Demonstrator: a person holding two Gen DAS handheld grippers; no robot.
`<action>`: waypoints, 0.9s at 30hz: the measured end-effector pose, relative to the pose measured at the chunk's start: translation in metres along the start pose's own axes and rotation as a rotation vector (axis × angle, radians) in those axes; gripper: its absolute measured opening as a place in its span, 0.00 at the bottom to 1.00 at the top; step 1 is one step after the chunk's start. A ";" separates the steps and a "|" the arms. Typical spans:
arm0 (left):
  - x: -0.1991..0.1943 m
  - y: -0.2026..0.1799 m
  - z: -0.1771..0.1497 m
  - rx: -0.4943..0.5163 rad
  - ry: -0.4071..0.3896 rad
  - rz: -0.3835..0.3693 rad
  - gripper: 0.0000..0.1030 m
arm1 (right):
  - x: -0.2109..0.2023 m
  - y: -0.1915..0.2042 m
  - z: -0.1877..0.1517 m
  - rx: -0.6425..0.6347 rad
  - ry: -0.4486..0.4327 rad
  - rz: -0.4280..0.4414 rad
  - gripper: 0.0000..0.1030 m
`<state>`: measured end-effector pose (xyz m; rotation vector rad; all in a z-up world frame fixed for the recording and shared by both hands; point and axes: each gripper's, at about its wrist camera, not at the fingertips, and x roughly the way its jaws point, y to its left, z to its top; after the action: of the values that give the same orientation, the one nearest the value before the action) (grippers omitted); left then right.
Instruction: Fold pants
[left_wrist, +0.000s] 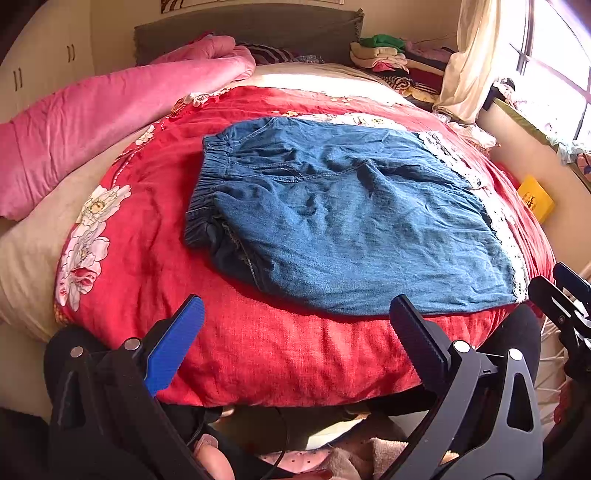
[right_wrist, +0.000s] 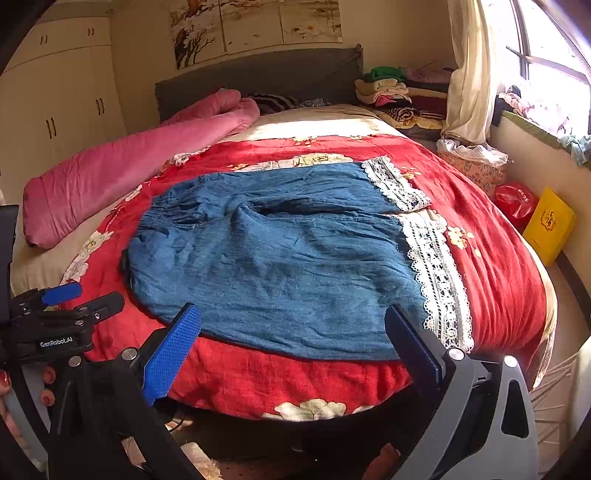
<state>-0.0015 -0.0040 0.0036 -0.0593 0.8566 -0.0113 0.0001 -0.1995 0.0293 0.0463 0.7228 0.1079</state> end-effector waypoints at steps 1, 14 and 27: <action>0.000 0.000 0.000 0.001 -0.001 0.001 0.92 | 0.000 0.000 0.000 0.002 0.000 0.001 0.96; -0.001 0.001 0.003 0.001 -0.005 0.003 0.92 | 0.000 0.001 0.000 0.001 0.000 0.001 0.96; -0.002 0.003 0.005 0.001 -0.009 0.005 0.92 | 0.002 0.000 0.000 0.000 0.003 0.003 0.96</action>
<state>0.0004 -0.0012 0.0084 -0.0565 0.8473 -0.0065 0.0013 -0.1991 0.0282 0.0475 0.7256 0.1108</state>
